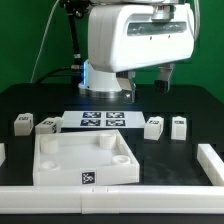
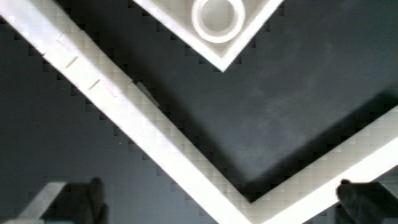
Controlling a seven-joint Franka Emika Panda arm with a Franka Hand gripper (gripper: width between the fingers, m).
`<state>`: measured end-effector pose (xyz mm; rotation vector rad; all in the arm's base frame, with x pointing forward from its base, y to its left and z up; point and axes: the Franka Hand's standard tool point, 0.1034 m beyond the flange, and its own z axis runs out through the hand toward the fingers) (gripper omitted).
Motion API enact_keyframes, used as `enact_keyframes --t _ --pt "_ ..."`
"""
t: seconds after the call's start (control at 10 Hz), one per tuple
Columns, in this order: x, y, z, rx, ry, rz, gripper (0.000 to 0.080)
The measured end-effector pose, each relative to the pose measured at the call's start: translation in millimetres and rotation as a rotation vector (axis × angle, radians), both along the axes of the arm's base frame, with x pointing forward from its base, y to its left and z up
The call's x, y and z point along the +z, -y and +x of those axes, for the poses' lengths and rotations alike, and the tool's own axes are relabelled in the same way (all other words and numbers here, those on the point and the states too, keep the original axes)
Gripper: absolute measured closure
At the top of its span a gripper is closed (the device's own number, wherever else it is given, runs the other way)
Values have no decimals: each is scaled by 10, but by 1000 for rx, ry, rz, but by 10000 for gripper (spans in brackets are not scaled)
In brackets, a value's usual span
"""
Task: Assemble one leg
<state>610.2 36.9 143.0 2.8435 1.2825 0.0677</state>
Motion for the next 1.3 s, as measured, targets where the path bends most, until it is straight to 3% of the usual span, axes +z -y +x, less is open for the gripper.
enact_keyframes --t 1.3 --pt "-8 -2 -8 -10 -2 7 150"
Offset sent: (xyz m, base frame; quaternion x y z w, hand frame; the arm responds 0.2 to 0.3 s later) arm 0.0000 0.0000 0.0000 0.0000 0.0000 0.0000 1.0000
